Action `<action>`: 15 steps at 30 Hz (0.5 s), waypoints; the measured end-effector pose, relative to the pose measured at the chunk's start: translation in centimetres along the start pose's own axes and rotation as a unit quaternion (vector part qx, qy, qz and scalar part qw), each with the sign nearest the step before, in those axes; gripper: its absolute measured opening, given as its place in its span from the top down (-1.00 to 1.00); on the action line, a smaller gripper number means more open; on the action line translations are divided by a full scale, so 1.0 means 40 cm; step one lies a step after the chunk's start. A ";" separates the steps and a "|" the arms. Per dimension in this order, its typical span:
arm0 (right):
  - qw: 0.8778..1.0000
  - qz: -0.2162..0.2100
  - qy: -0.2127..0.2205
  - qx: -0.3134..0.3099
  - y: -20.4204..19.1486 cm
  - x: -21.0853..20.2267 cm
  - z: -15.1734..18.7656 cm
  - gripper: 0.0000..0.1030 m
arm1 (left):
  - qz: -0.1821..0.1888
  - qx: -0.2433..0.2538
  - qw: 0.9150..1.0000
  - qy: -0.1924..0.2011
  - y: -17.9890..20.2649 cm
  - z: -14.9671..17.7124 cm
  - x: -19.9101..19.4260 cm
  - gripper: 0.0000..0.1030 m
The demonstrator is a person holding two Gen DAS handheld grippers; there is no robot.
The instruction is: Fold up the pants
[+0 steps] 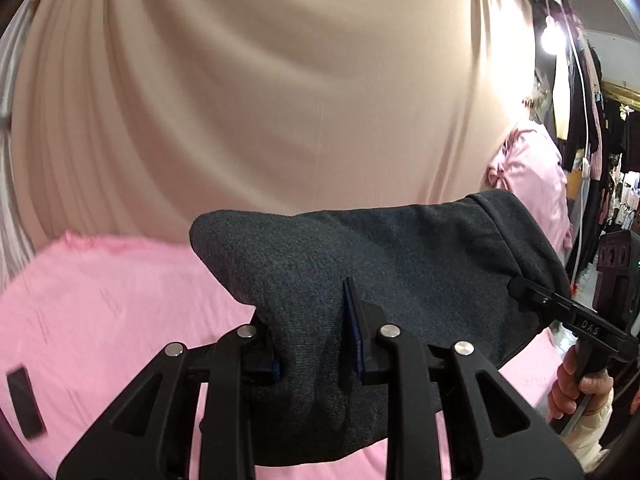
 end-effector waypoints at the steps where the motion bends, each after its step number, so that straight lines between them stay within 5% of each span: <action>1: 1.000 -0.007 0.009 0.001 0.000 0.017 -0.031 0.40 | -0.012 0.008 1.000 0.015 -0.016 -0.034 0.002 0.54; 8: 0.999 -0.020 0.011 0.040 0.079 0.263 -0.141 0.38 | -0.073 0.019 0.996 0.048 -0.126 -0.142 0.157 0.52; 11: 0.998 -0.005 -0.006 0.055 0.153 0.424 -0.137 0.37 | -0.085 0.010 0.996 0.017 -0.174 -0.127 0.317 0.52; 15: 0.993 0.034 -0.058 0.100 0.316 0.667 -0.048 0.30 | -0.099 0.000 0.993 -0.065 -0.269 0.014 0.569 0.47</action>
Point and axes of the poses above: each gripper's, at about its wrist camera, not at the fingertips, and x roughly the way its jaws point, y to its right, z to its underside, the point moved 10 cm from there along x, roughly the way its jaws point, and after that the axes turned 15 degrees about x, right-handed, at the moved point
